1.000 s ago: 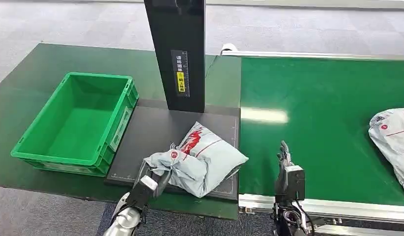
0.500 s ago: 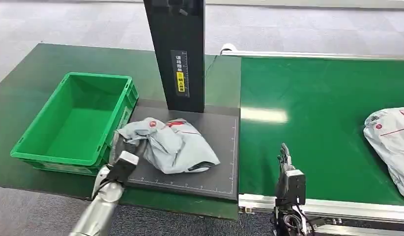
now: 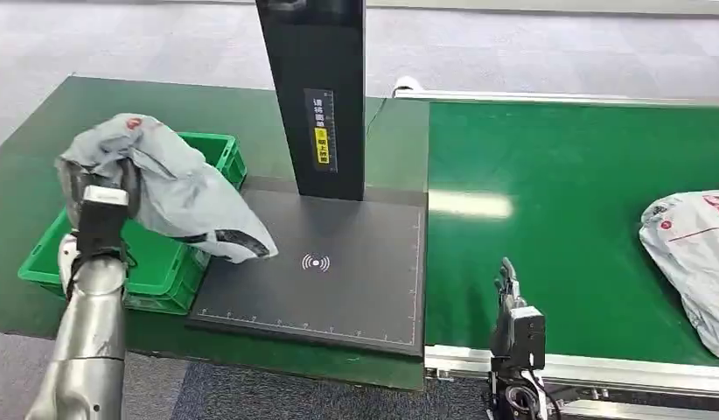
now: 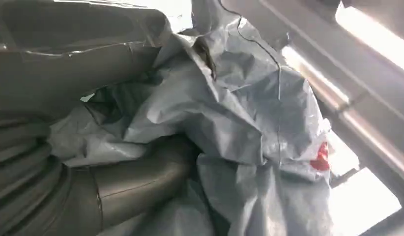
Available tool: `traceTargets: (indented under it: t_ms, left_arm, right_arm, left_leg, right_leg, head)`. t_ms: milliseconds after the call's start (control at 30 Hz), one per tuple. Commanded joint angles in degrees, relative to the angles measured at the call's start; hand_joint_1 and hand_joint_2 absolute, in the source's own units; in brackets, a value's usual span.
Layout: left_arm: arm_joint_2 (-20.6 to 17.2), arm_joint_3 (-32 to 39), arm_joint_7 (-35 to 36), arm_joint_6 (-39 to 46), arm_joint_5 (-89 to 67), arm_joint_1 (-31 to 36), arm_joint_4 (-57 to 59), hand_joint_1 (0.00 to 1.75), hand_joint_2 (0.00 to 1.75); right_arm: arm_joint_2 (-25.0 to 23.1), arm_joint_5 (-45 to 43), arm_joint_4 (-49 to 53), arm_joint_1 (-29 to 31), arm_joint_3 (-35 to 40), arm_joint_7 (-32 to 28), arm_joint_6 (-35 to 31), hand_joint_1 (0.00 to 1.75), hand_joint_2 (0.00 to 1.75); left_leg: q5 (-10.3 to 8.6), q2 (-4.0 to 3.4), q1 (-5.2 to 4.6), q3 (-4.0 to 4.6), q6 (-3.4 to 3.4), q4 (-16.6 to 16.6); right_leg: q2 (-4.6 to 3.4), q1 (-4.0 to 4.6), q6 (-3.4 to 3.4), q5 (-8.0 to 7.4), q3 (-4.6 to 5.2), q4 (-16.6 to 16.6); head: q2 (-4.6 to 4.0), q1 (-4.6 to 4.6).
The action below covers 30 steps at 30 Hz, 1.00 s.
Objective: Moved the parcel from conveyor to table for the left to box.
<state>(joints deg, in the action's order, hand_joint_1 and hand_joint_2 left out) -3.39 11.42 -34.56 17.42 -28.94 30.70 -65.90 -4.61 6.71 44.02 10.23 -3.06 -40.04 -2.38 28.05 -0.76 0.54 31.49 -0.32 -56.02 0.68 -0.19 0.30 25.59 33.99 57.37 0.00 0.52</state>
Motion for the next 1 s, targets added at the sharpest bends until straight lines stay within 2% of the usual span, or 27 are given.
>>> traceTargets:
  t_ms: [33,267,367,467,733,767,800,1000]
  left_arm:
    - [-5.43,10.31,1.04,-0.33,-0.91,16.94,15.52,1.75,1.75]
    - [-8.32,12.37,4.6,5.72,-6.89,25.27,25.32,1.75,1.75]
    - [-9.57,12.01,5.87,6.83,-9.64,26.29,29.35,1.75,1.75]
    - [-9.27,11.51,5.57,5.43,-11.05,23.88,33.27,1.75,1.75]
    - [-4.86,9.21,1.63,11.08,-14.52,14.6,42.82,1.75,1.75]
    - [-3.95,9.74,0.59,9.78,-13.56,13.96,43.56,1.75,1.75]
    - [-2.08,13.12,-0.24,9.86,-16.82,12.77,43.08,1.75,1.75]
    - [0.78,10.33,1.21,7.79,-18.79,11.65,47.06,1.75,1.75]
  right_arm:
    - [-0.75,0.95,1.94,-0.34,0.04,0.04,0.06,0.0,0.0]
    - [-1.4,3.03,4.36,-1.82,-1.8,0.04,1.38,0.0,0.0]
    - [-1.81,3.78,5.31,-2.4,-2.15,0.04,2.02,0.0,0.0]
    - [-2.21,4.48,6.05,-2.84,-2.58,0.04,2.62,0.0,0.0]
    - [-2.6,5.99,8.35,-4.21,-3.9,0.04,3.42,0.0,0.0]
    - [-2.61,5.99,9.0,-4.72,-4.22,0.04,3.25,0.0,0.0]
    - [-2.64,6.41,9.81,-5.38,-4.87,0.04,3.92,0.0,0.0]
    - [-2.9,6.14,11.87,-7.34,-6.32,0.04,3.23,0.0,0.0]
  left_leg:
    - [0.0,0.13,0.08,0.11,-0.04,-0.12]
    - [-0.03,0.12,0.08,0.05,-0.02,-0.03]
    - [-0.01,0.14,0.06,0.03,-0.03,-0.04]
    - [-0.02,0.12,0.05,-0.07,-0.03,0.03]
    - [-0.1,0.16,-0.09,-0.33,0.0,0.29]
    - [-0.05,0.11,-0.06,-0.15,-0.01,0.13]
    - [-0.05,0.13,-0.07,-0.18,-0.01,0.14]
    - [-0.03,0.31,-0.05,-0.14,0.01,0.1]
  right_leg:
    - [0.02,0.08,-0.04,0.02,0.08,0.11]
    - [0.01,0.09,-0.01,-0.01,0.0,0.01]
    - [0.05,0.07,-0.02,0.03,-0.01,0.05]
    - [0.02,0.06,-0.02,0.02,-0.1,-0.01]
    - [0.03,-0.09,0.01,-0.02,-0.31,-0.19]
    - [0.03,-0.05,0.0,0.01,-0.15,-0.07]
    - [0.07,-0.06,0.01,0.03,-0.18,-0.07]
    - [0.18,-0.04,0.02,0.06,-0.2,-0.1]
  head:
    - [0.0,-0.04]
    - [0.0,0.0]
    - [0.0,-0.04]
    - [0.0,0.0]
    - [0.0,-0.02]
    - [0.0,-0.04]
    - [0.0,-0.04]
    - [0.0,-0.04]
